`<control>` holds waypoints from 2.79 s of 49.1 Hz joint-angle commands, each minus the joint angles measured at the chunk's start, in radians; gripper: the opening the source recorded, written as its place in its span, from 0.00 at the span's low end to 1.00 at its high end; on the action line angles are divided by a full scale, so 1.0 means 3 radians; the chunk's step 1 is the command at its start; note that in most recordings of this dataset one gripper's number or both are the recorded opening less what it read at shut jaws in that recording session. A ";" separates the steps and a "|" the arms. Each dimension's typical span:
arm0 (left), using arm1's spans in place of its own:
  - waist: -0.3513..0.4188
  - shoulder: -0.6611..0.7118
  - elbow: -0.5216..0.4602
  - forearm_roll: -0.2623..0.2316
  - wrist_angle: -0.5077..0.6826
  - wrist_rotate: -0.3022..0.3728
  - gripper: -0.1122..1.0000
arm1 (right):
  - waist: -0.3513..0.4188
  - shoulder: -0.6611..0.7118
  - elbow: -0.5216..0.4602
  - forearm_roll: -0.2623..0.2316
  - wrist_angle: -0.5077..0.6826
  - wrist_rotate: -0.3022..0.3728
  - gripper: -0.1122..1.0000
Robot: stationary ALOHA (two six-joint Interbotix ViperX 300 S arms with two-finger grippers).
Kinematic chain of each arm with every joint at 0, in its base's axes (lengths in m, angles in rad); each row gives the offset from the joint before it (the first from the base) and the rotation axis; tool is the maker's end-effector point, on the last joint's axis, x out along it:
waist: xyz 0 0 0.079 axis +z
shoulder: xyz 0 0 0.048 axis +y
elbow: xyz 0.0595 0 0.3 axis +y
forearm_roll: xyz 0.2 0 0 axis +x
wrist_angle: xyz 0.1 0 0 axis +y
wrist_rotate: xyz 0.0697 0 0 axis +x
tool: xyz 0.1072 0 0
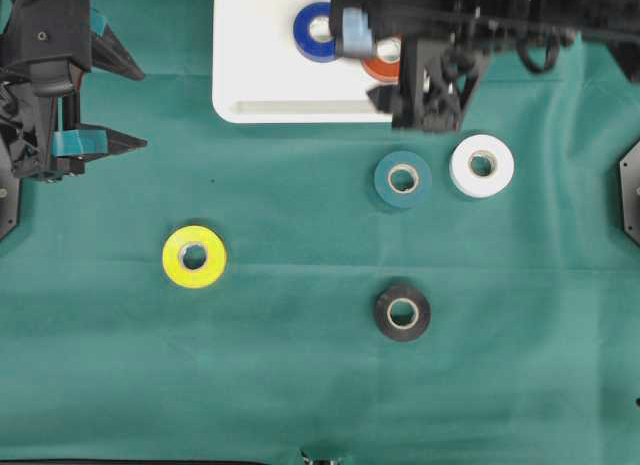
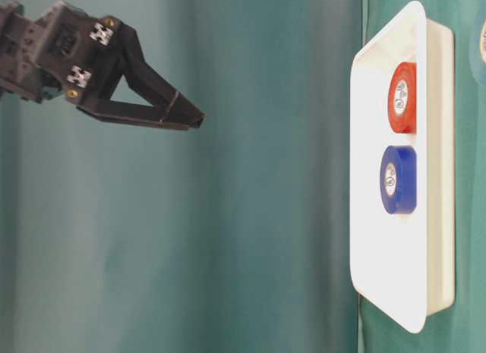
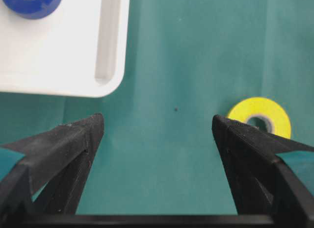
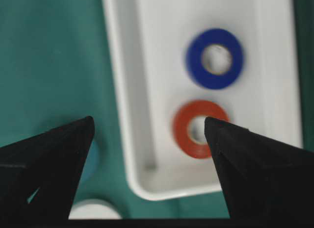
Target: Pick up the tape from a random location and place it into the white case.
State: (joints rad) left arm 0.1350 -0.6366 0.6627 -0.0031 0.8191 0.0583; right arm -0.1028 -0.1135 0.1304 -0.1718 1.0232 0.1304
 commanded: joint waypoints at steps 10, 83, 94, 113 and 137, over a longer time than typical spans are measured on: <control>0.0010 -0.0010 -0.0072 -0.0005 -0.0010 -0.0005 0.98 | 0.0542 -0.0041 -0.0082 -0.0015 -0.0010 0.0245 0.91; 0.0036 -0.0015 -0.0066 -0.0005 -0.0036 -0.0005 0.98 | 0.0614 -0.1989 0.1611 -0.0118 -0.0261 0.0634 0.91; 0.0036 -0.0015 -0.0066 -0.0005 -0.0036 -0.0005 0.98 | 0.0608 -0.2015 0.1646 -0.0118 -0.0281 0.0634 0.91; 0.0010 -0.0020 -0.0066 -0.0010 -0.0036 0.0000 0.98 | 0.0608 -0.2015 0.1646 -0.0123 -0.0322 0.0634 0.91; -0.0716 -0.0020 -0.0056 -0.0020 -0.0082 -0.0005 0.98 | 0.0614 -0.1999 0.1646 -0.0118 -0.0322 0.0634 0.91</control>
State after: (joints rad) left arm -0.0476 -0.6381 0.6627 -0.0077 0.8099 0.0583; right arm 0.0782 -0.7133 0.6366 -0.2056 0.9342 0.3206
